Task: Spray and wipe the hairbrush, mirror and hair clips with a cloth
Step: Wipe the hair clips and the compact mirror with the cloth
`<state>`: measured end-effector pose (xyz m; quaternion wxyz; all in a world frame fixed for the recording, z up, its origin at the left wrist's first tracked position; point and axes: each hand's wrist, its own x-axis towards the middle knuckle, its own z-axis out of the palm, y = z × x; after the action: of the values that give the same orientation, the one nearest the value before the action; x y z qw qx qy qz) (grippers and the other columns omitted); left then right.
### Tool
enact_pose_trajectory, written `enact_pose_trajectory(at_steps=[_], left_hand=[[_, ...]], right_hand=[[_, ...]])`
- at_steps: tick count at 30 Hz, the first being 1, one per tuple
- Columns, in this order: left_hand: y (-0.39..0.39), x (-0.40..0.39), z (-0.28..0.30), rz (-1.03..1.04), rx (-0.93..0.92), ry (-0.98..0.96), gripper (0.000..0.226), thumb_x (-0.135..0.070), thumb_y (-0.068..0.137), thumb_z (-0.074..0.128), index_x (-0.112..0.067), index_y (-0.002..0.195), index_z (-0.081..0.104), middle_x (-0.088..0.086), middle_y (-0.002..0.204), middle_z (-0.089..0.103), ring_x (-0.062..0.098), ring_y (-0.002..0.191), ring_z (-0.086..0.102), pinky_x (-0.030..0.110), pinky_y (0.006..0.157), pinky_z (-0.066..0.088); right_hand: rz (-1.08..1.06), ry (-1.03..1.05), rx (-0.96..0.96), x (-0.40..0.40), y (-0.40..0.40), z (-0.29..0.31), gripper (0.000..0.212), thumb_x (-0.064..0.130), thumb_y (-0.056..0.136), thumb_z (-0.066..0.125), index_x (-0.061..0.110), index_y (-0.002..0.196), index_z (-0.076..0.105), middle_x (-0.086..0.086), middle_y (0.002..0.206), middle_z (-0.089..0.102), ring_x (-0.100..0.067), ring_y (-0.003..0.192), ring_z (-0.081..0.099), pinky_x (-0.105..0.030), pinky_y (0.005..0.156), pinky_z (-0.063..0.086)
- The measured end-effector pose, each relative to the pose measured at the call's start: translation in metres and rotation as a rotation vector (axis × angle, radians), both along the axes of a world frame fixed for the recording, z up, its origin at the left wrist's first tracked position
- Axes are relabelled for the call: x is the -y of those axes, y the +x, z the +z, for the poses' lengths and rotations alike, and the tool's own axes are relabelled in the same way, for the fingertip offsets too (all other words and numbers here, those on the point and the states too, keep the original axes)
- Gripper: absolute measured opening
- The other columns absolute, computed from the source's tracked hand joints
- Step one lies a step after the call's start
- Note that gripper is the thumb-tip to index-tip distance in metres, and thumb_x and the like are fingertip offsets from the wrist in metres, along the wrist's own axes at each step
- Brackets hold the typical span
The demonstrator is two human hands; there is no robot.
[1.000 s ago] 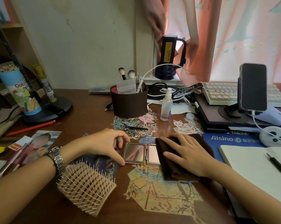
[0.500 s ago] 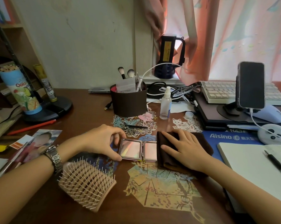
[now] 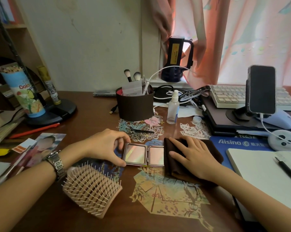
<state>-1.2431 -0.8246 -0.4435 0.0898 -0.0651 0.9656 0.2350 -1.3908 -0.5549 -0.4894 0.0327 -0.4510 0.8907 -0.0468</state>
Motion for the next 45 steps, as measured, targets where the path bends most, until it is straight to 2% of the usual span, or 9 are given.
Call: enact_pose_trajectory(at_steps=[6,11,16,26,31,34,37,40,45], left_hand=[[0.016,0.017,0.005,0.053,-0.012,-0.018,0.064,-0.044,0.058,0.085,-0.04,0.111,0.05,-0.012,0.089,0.06,0.007,0.072,0.059,0.036,0.072,0.054],[0.024,0.03,0.007,0.103,0.028,0.025,0.065,-0.037,0.062,0.086,-0.035,0.116,0.051,-0.012,0.097,0.062,0.014,0.079,0.063,0.029,0.072,0.055],[0.024,0.032,0.005,0.117,0.072,0.068,0.064,-0.035,0.064,0.085,-0.036,0.118,0.05,-0.012,0.1,0.064,0.009,0.078,0.065,0.022,0.07,0.054],[0.021,0.038,0.01,0.153,0.091,0.16,0.066,-0.028,0.065,0.086,-0.035,0.12,0.05,-0.009,0.096,0.065,0.0,0.06,0.053,0.018,0.061,0.048],[0.017,0.034,0.016,0.173,-0.006,0.41,0.061,-0.016,0.065,0.084,-0.033,0.117,0.055,0.0,0.097,0.063,0.004,0.061,0.052,0.018,0.058,0.046],[0.009,0.02,0.019,0.168,-0.07,0.495,0.066,-0.028,0.058,0.085,-0.034,0.117,0.057,-0.002,0.095,0.061,0.009,0.067,0.053,0.02,0.062,0.048],[-0.003,0.003,0.02,0.133,-0.146,0.369,0.064,-0.04,0.059,0.083,-0.042,0.118,0.056,-0.012,0.107,0.055,0.006,0.075,0.053,0.017,0.064,0.047],[-0.011,-0.008,0.018,0.05,-0.142,0.256,0.072,-0.041,0.063,0.085,-0.047,0.125,0.049,-0.024,0.122,0.044,-0.006,0.095,0.053,0.016,0.074,0.048],[-0.02,-0.021,0.01,-0.039,-0.126,0.147,0.085,-0.041,0.064,0.085,-0.047,0.134,0.038,-0.028,0.122,0.045,-0.007,0.106,0.048,0.014,0.086,0.041]], right_hand=[[-0.02,0.005,0.026,0.009,0.004,0.013,0.061,0.063,0.092,0.027,0.039,0.148,0.018,0.001,0.152,0.021,-0.022,0.141,0.016,-0.037,0.115,0.013],[0.159,-0.172,0.018,0.022,0.012,0.024,0.074,0.077,0.077,0.037,0.035,0.138,0.04,0.011,0.14,0.036,-0.012,0.134,0.024,-0.028,0.11,0.014],[0.259,-0.19,0.082,0.045,0.017,0.018,0.08,0.078,0.068,0.05,0.033,0.134,0.047,0.011,0.134,0.041,-0.01,0.129,0.03,-0.029,0.11,0.016],[0.222,-0.276,0.244,0.053,0.006,0.004,0.071,0.079,0.062,0.057,0.042,0.122,0.049,0.019,0.12,0.041,-0.009,0.12,0.035,-0.028,0.102,0.023],[0.225,-0.299,0.247,0.053,0.005,0.0,0.07,0.08,0.061,0.056,0.045,0.121,0.048,0.019,0.119,0.04,-0.008,0.121,0.034,-0.025,0.099,0.02],[0.219,-0.306,0.246,0.053,0.006,-0.001,0.071,0.081,0.061,0.055,0.045,0.122,0.048,0.02,0.118,0.04,-0.007,0.12,0.034,-0.028,0.105,0.022],[0.209,-0.322,0.231,0.052,0.006,-0.003,0.072,0.081,0.062,0.055,0.044,0.123,0.049,0.019,0.118,0.041,-0.008,0.12,0.035,-0.029,0.105,0.024],[0.199,-0.338,0.222,0.051,0.006,-0.005,0.071,0.079,0.063,0.057,0.044,0.124,0.049,0.018,0.12,0.042,-0.007,0.12,0.035,-0.027,0.103,0.024],[0.19,-0.365,0.238,0.051,0.007,-0.003,0.076,0.079,0.058,0.061,0.039,0.122,0.052,0.016,0.116,0.044,-0.007,0.116,0.039,-0.028,0.102,0.029]])
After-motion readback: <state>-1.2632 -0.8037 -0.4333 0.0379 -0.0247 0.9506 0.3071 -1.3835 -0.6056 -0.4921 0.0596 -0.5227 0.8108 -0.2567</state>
